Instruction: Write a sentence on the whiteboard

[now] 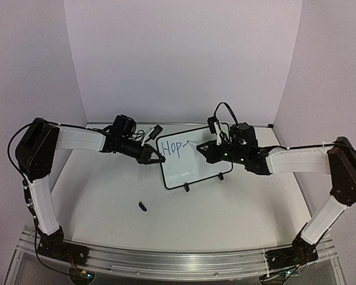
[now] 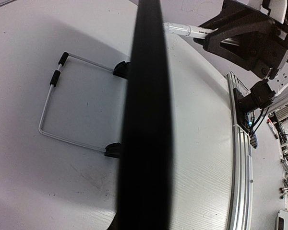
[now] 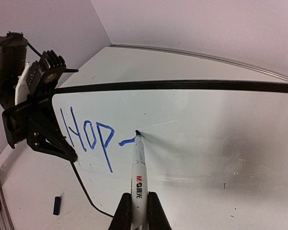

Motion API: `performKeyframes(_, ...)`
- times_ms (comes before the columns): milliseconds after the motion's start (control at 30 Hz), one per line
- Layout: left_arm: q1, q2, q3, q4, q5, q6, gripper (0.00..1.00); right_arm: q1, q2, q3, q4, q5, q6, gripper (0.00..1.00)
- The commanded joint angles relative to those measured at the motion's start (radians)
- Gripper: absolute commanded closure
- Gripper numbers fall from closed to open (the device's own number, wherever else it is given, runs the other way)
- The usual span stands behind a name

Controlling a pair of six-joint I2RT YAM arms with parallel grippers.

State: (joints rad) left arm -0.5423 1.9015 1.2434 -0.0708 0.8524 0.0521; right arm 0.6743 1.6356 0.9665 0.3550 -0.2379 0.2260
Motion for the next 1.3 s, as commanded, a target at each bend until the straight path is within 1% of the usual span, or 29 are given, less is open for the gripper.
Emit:
performKeyframes(0,-0.011,0.024,0.028,-0.050,0.024,-0.004,1.00,-0.006,0.017,0.044,0.038,-0.017,-0.010,1.00)
performKeyframes(467,-0.012,0.026,0.030,-0.050,0.026,-0.004,1.00,-0.007,0.069,0.047,0.048,-0.088,0.012,1.00)
performKeyframes(867,-0.011,0.028,0.030,-0.050,0.026,-0.005,1.00,-0.007,0.034,-0.051,0.067,-0.066,0.039,1.00)
performKeyframes(1033,-0.011,0.028,0.030,-0.050,0.027,-0.005,1.00,-0.006,0.027,-0.064,0.071,-0.054,0.041,1.00)
performKeyframes(1267,-0.011,0.025,0.030,-0.050,0.028,-0.005,1.00,-0.007,-0.014,-0.083,0.071,0.016,0.036,1.00)
